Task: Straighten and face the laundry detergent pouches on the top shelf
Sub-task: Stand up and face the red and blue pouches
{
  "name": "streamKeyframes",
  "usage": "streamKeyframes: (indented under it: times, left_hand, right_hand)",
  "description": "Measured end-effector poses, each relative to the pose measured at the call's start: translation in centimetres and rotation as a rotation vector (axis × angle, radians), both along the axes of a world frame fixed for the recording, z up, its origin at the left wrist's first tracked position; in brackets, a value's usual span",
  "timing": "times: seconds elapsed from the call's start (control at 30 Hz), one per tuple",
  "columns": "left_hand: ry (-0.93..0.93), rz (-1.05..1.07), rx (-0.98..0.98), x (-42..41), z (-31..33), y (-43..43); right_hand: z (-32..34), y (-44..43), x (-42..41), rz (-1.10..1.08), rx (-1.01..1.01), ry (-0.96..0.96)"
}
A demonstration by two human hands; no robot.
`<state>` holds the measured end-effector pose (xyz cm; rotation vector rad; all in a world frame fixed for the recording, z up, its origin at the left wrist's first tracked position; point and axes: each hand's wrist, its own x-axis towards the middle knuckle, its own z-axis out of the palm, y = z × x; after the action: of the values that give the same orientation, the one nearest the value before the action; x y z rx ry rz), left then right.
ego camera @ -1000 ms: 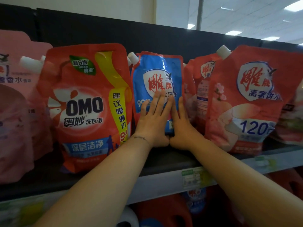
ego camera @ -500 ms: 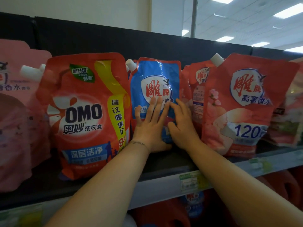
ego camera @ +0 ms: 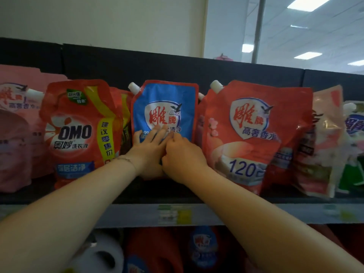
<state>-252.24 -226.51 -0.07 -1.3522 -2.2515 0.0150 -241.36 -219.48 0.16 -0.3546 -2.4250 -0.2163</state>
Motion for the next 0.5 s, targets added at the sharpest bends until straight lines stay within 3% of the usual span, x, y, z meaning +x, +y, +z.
streamKeyframes:
  times: [0.07, 0.13, 0.23, 0.3, 0.5]
  left_hand:
    - [-0.008, -0.063, 0.186, 1.7, 0.2, -0.3]
    - [-0.158, -0.213, 0.380, 4.0, -0.4, 0.4]
    - [-0.713, -0.452, 0.659, 8.4, -1.5, 2.8]
    - [-0.942, -0.461, 0.734, 10.3, -1.5, 4.4]
    - [-1.344, -0.400, 0.968, 12.5, -0.3, 7.5]
  right_hand:
    - [0.0, 0.4, 2.1, 0.105, 0.097, 0.104]
    - [0.0, 1.3, 4.2, 0.175, 0.178, 0.177]
    - [0.3, 3.0, 7.4, 0.242, 0.256, 0.307]
    - [0.6, 4.4, 9.3, 0.290, 0.298, 0.345]
    - [0.5, 8.9, 13.4, 0.332, 0.422, 0.357]
